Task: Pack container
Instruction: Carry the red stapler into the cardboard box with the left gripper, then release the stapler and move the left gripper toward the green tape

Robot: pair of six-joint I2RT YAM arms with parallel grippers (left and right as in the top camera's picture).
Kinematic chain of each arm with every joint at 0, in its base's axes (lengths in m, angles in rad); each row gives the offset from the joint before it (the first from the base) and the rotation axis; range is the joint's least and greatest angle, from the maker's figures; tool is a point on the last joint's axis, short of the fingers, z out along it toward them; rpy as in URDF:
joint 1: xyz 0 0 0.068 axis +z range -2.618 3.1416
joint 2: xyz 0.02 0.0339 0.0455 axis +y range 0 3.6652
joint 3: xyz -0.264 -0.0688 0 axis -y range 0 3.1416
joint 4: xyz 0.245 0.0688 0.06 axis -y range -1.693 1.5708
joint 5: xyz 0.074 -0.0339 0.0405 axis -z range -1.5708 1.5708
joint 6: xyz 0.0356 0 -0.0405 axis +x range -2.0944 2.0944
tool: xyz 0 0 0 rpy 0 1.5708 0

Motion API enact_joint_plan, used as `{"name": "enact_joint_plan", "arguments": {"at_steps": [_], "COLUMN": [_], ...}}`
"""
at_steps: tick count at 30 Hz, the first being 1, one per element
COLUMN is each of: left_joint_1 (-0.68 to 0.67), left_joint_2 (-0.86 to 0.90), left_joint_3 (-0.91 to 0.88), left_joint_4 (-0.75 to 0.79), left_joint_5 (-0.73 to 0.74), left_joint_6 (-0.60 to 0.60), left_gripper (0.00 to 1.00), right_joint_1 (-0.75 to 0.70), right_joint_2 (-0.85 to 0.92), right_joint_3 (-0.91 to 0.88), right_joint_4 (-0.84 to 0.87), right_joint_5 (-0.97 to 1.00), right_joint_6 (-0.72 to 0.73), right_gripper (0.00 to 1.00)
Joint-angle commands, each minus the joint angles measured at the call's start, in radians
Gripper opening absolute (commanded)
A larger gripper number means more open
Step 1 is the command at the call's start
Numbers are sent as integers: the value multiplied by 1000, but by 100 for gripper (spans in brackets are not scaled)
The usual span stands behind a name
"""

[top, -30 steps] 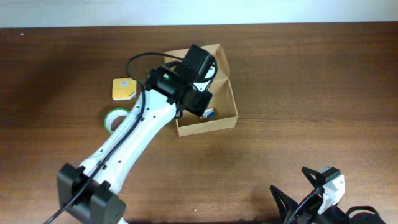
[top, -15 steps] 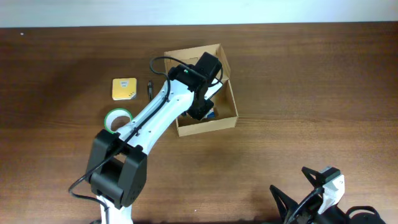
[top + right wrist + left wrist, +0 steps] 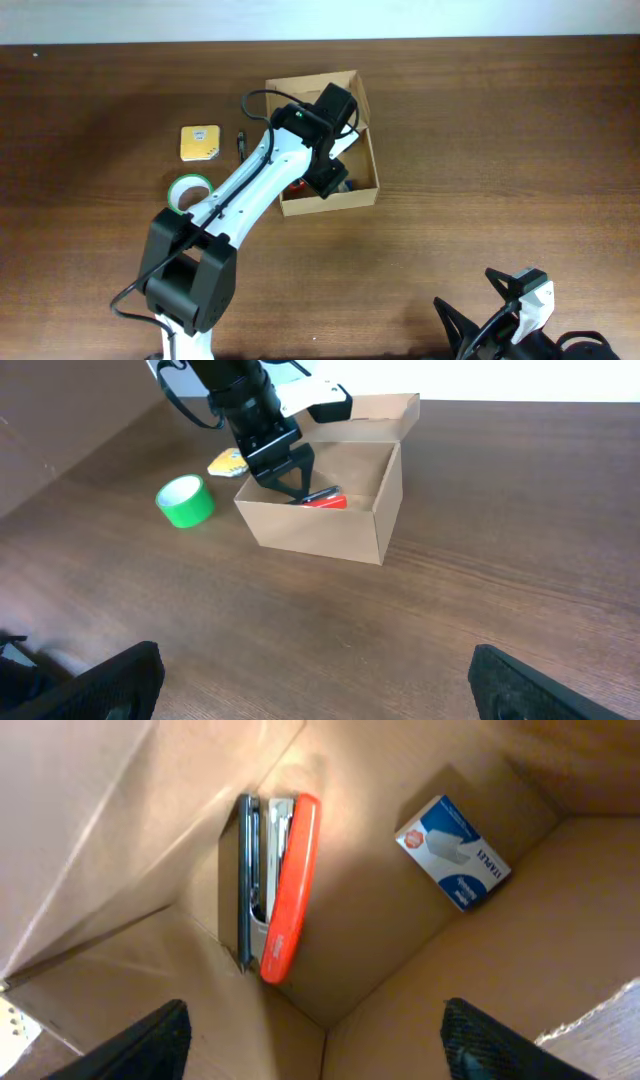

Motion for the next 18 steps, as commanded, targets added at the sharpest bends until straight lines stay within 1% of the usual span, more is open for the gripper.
{"name": "enact_joint_plan", "arguments": {"at_steps": [1, 4, 9, 10, 13, 15, 18], "left_joint_1": [2, 2, 5, 10, 40, 84, 175], "left_joint_2": [-2, -5, -17, -20, -31, -43, -57], "left_joint_3": [38, 94, 232, 265, 335, 346, 346], "left_joint_4": [3, -16, -109, -137, -230, -296, -421], "left_joint_5": [-37, -85, -130, -139, -196, -211, -195], "left_joint_6": [-13, -24, -25, -31, -101, -164, -270], "left_gripper": [85, 86, 87, 94, 100, 100, 100], "right_joint_1": [5, 5, 5, 5, 5, 5, 5], "right_joint_2": [-8, -8, -8, -8, -8, -8, -8], "right_joint_3": [-4, -4, -4, -4, -4, -4, -4], "right_joint_4": [3, 3, 3, 3, 3, 3, 3], "right_joint_5": [-2, -2, -2, -2, -2, -2, -2], "right_joint_6": [7, 7, 7, 8, 8, 7, 7], "right_gripper": [99, 99, 99, 99, 99, 99, 99]}}
